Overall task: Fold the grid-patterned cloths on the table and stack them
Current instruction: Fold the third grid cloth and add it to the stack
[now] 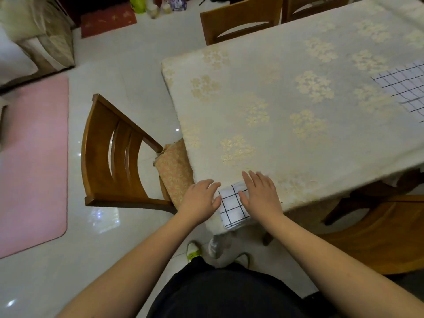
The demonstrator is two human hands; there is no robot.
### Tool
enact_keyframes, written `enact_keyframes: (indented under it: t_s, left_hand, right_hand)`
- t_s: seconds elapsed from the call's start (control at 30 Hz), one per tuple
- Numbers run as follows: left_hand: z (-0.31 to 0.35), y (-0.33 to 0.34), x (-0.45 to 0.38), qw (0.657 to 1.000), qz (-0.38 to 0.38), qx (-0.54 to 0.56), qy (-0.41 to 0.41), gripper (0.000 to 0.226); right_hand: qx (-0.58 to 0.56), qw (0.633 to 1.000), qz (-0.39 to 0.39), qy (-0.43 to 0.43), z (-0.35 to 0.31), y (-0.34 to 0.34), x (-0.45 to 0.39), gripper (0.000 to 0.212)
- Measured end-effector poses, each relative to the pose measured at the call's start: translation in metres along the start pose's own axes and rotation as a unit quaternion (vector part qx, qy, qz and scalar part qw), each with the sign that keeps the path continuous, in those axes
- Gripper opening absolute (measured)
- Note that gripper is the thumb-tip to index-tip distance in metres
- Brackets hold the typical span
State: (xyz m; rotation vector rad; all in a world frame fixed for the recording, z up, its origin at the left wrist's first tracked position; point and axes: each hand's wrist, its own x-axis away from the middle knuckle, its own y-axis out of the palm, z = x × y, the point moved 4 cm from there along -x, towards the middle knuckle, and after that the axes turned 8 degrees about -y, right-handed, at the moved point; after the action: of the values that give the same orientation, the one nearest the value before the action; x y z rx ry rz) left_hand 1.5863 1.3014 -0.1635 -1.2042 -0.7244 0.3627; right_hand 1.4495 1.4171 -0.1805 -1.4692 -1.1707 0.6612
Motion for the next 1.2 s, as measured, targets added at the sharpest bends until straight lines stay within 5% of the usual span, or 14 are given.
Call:
enact_keyframes:
  t_s: [0.4,0.63,0.97,1.2]
  left_hand:
    - [-0.122,-0.066,0.068,0.987,0.074,-0.080,-0.122,0.060]
    - [-0.223,-0.096,0.130,0.965,0.117,-0.017,-0.234,0.058]
    - [-0.408,-0.125,0.216,0.963,0.088,0.008,-0.253,0.064]
    - [-0.479,-0.138,0.218,0.959,0.067,0.043,-0.271,0.059]
  right_hand:
    - [0.005,0.994,0.011,-0.105,-0.142,-0.036,-0.042,0.054]
    - [0.059,0.988,-0.043,-0.133,-0.268,-0.034,-0.063,0.055]
    - [0.059,0.980,-0.032,-0.189,-0.477,-0.039,-0.095,0.057]
    - [0.075,0.973,-0.038,-0.216,-0.545,-0.045,-0.129,0.057]
